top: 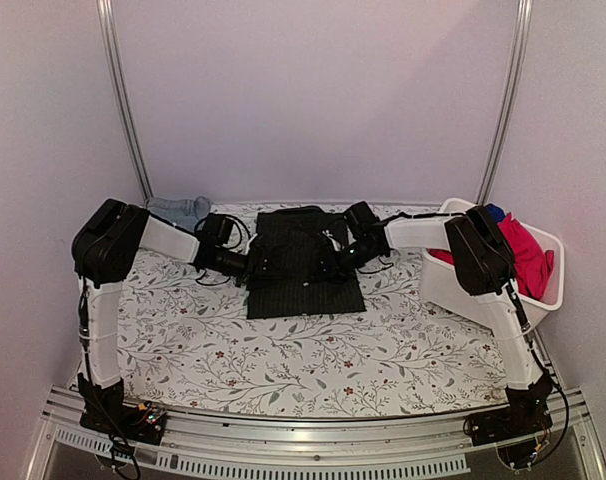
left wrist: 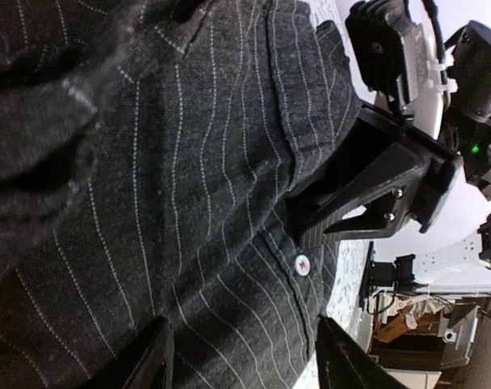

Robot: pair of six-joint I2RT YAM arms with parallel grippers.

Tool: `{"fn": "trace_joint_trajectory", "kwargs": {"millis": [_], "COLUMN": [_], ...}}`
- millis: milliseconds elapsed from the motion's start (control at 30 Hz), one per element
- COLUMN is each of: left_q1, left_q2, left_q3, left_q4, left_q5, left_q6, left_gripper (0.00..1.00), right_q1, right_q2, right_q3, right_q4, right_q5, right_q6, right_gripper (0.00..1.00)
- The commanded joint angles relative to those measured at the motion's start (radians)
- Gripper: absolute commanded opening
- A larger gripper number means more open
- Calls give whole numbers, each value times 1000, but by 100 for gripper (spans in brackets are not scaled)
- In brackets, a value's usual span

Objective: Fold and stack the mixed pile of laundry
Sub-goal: Move the 2/3-rectangle-folded shirt to the center of the board, then fold the 2/3-rectangle-folded shirt at the center of the board.

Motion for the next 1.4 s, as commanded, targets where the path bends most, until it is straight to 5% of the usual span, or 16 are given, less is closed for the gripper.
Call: {"fn": "trace_joint_trajectory", "kwargs": {"millis": [0, 300, 500, 667, 833, 1067, 1367], "left_q1": [-2, -63, -269, -493, -661, -845, -888], "left_q2": [-76, -433, -772, -919, -891, -622, -462], "left_q3": [-181, -455, -510, -627, -637, -532, -491], "left_q4": [-100, -120, -236, -191, -139, -171, 7], "left_q5": [-50, -117, -557, -865, -1010, -1217, -1451], "left_q6": [52, 144, 372, 514, 647, 777, 906], "left_gripper": [60, 64, 78, 81, 81, 68, 51], "right_q1": [102, 140, 138, 138, 139, 140, 160], "right_q2": [-43, -382, -562, -545, -458, -330, -219], "right_q3": [-187, -505, -485, -447, -418, -392, -392], "right_q4": [-121, -82, 0, -17, -19, -5, 4], "right_q5": [157, 126, 54, 92, 116, 154, 180], "right_q6": [-50, -47, -59, -71, -116, -149, -203], "right_gripper": [26, 31, 35, 34, 33, 30, 29]}}
